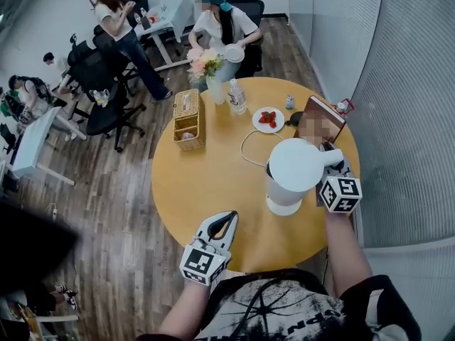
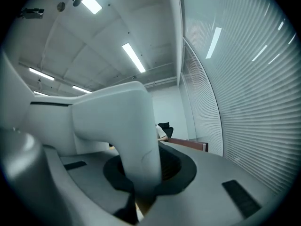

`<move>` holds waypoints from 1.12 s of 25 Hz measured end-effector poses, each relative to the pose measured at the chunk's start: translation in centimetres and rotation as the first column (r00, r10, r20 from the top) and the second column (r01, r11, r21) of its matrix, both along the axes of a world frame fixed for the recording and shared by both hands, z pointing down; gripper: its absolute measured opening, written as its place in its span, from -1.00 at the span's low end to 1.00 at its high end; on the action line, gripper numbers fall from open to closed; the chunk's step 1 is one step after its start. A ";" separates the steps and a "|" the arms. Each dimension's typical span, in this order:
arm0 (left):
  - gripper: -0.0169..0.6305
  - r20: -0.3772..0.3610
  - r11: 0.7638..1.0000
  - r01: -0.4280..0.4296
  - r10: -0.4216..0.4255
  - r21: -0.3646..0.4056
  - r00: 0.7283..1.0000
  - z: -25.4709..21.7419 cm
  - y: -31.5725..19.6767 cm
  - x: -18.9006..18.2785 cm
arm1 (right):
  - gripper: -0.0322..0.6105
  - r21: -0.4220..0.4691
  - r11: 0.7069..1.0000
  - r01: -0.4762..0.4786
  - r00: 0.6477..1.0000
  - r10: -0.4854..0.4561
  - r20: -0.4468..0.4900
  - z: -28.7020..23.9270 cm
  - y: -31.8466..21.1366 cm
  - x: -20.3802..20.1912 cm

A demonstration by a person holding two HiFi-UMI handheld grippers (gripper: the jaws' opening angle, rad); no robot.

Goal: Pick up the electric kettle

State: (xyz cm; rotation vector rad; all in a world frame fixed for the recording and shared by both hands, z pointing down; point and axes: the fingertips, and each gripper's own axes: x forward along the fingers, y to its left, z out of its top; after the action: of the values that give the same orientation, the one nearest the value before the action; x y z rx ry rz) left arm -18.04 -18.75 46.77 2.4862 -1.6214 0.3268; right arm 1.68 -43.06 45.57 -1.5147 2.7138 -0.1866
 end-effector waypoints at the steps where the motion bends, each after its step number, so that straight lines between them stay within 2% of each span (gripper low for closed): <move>1: -0.94 -0.002 1.000 0.002 -0.002 0.008 1.000 -0.2 0.0 0.1 | -0.74 0.006 1.000 0.002 1.000 -0.002 -0.005 -0.2 0.0 0.1; 10: -0.94 -0.004 0.999 0.040 -0.040 0.022 0.999 -0.4 1.5 -0.6 | -0.73 0.004 1.000 0.030 0.999 -0.030 -0.009 -0.1 1.2 -1.4; 20: -0.94 -0.012 0.989 0.146 -0.146 0.001 0.989 0.3 5.7 -4.5 | -0.71 0.012 0.986 0.166 0.986 -0.166 0.008 -0.1 3.7 -8.8; 25: -0.94 0.011 0.982 0.184 -0.185 0.028 0.983 -0.9 6.5 -6.4 | -0.70 0.009 0.973 0.232 0.972 -0.232 0.016 0.3 5.1 -12.8; 28: -0.94 0.002 0.982 0.188 -0.188 0.030 0.982 -0.7 7.3 -7.2 | -0.70 0.014 0.960 0.280 0.960 -0.280 0.020 0.1 6.3 -15.2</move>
State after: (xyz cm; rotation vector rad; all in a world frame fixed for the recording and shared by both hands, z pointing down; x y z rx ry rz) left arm -25.28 -11.42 46.05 2.3297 -1.8580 0.2853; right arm -13.50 -36.79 45.62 -1.1112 2.8944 -0.1918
